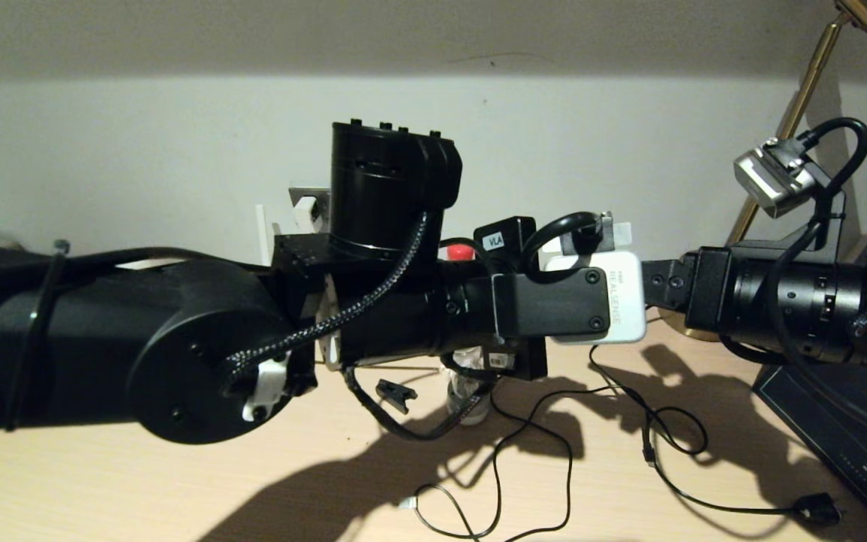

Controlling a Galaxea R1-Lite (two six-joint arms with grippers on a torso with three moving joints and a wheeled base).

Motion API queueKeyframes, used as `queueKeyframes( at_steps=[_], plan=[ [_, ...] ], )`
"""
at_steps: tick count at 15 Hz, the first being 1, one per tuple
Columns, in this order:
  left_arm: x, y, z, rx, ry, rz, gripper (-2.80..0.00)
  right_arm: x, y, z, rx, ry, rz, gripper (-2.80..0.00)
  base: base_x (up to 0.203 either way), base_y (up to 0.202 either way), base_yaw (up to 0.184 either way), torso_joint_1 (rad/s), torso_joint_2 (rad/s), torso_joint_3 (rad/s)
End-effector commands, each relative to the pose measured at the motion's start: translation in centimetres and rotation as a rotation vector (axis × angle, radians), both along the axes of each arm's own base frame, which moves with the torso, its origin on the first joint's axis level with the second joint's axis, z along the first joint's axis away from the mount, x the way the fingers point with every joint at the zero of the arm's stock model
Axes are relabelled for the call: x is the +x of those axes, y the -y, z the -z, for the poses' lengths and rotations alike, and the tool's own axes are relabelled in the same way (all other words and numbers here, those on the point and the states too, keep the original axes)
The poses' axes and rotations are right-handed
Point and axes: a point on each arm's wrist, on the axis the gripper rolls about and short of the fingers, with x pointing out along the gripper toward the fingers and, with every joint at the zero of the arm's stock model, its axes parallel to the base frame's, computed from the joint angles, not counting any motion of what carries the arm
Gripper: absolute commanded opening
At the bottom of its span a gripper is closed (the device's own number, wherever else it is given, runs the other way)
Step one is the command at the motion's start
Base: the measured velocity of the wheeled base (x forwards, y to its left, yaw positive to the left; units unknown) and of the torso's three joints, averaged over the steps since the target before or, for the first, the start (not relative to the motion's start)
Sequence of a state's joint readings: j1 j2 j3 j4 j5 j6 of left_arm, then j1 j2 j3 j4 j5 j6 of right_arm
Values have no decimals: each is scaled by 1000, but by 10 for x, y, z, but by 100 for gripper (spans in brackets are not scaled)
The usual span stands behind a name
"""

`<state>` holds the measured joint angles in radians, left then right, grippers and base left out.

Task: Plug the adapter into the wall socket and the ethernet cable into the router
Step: Hand it to the other hand

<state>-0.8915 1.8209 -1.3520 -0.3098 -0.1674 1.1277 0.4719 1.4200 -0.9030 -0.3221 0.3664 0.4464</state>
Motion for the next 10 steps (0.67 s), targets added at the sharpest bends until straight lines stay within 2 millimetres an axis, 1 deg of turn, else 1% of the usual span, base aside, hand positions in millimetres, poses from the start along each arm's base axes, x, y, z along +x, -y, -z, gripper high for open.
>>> queueKeyframes(
  at_steps=[1, 4, 5, 10],
  plan=[
    [-3, -1, -3, -5, 11, 7, -280, 1, -1, 1, 1, -4, -2, 0, 0, 0, 0, 0, 0, 0],
    [-3, -1, -2, -3, 9, 7, -280, 1, -1, 0, 3, -5, -1, 0, 0, 0, 0, 0, 0, 0],
    [-3, 0, -1, -1, 6, 9, -280, 1, -1, 0, 3, -4, -1, -280, 0, 0, 0, 0, 0, 0],
    [-1, 1, 0, -12, 9, 5, -280, -1, 0, 0, 3, -1, -6, -280, 0, 0, 0, 0, 0, 0]
  ],
)
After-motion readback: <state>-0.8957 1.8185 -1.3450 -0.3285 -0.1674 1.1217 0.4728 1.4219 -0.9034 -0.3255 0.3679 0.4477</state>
